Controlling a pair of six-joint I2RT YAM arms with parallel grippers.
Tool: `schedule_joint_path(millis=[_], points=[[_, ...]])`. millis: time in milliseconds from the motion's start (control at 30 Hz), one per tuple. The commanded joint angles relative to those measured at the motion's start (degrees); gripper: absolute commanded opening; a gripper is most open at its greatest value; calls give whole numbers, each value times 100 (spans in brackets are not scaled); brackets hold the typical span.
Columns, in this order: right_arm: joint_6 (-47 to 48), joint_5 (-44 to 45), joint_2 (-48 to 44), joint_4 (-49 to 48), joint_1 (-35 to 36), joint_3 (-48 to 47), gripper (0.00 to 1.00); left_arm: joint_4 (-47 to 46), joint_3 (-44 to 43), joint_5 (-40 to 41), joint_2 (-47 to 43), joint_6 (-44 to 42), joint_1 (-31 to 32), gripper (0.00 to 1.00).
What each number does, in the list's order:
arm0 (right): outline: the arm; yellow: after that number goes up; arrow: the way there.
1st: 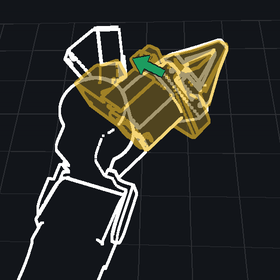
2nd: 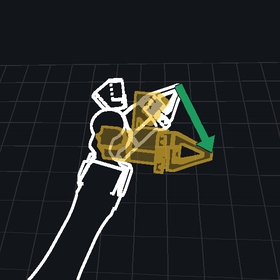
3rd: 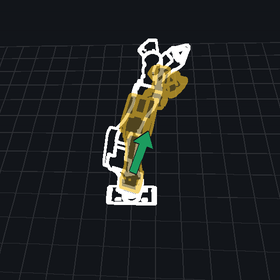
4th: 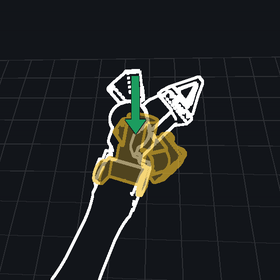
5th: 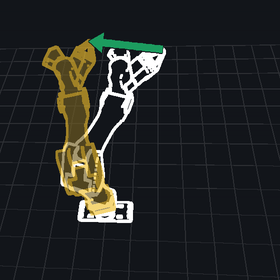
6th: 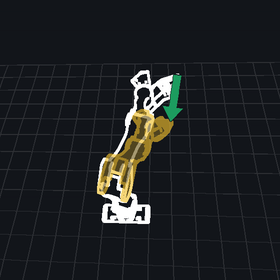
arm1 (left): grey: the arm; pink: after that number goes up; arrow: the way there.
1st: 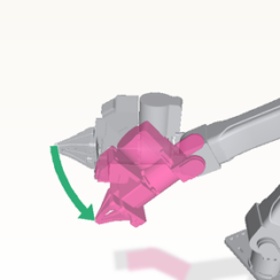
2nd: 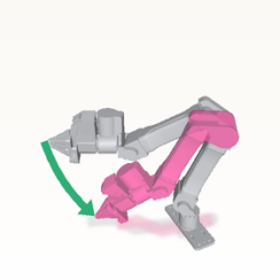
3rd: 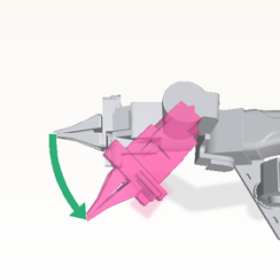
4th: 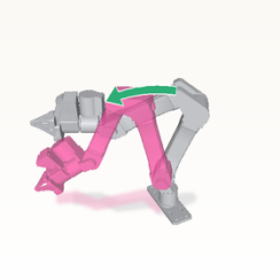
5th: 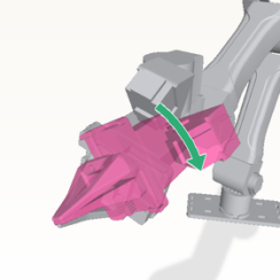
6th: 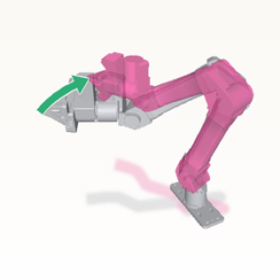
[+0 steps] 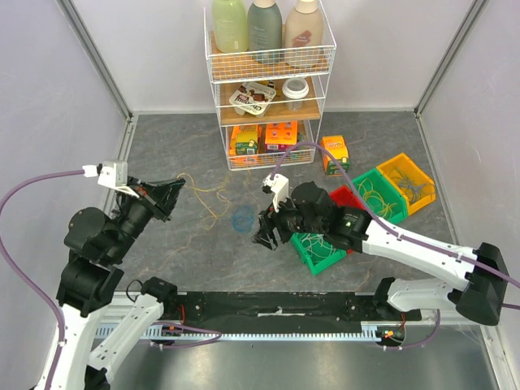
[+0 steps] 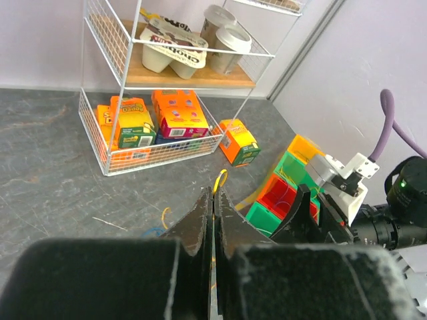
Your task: Untangle the cables
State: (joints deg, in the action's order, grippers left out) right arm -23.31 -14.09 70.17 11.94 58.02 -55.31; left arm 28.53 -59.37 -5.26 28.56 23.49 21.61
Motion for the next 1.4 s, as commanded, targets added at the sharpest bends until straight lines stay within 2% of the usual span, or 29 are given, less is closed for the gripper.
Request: schedule_joint_path(millis=[0,133,300,400,600,833,933,1167,1367], points=[[458,1617,-495,843,8,-190,74,82,-408,166,141,-301,-25,2],[530,1865,-400,1116,8,-1093,80,196,-540,-98,255,-301,-16,2],[309,2277,592,1819,261,-3166,90,670,-829,-169,641,-406,-25,2],[529,2753,1111,1978,745,-4213,90,1013,-1023,24,897,-354,-16,2],[450,2718,2289,2303,991,-5507,84,1207,-1120,183,1082,-204,-16,2],[713,2885,3072,2356,1264,-5965,71,1251,-1129,157,1170,-151,-25,2],[784,2868,3178,2348,1326,-5965,60,1269,-1111,165,1179,-151,-25,2],[810,2964,3240,2198,1344,-5737,44,1269,-1068,113,1170,-160,-25,2],[775,3096,3196,2119,1344,-5596,41,1242,-1076,-1,1082,-151,-25,2]])
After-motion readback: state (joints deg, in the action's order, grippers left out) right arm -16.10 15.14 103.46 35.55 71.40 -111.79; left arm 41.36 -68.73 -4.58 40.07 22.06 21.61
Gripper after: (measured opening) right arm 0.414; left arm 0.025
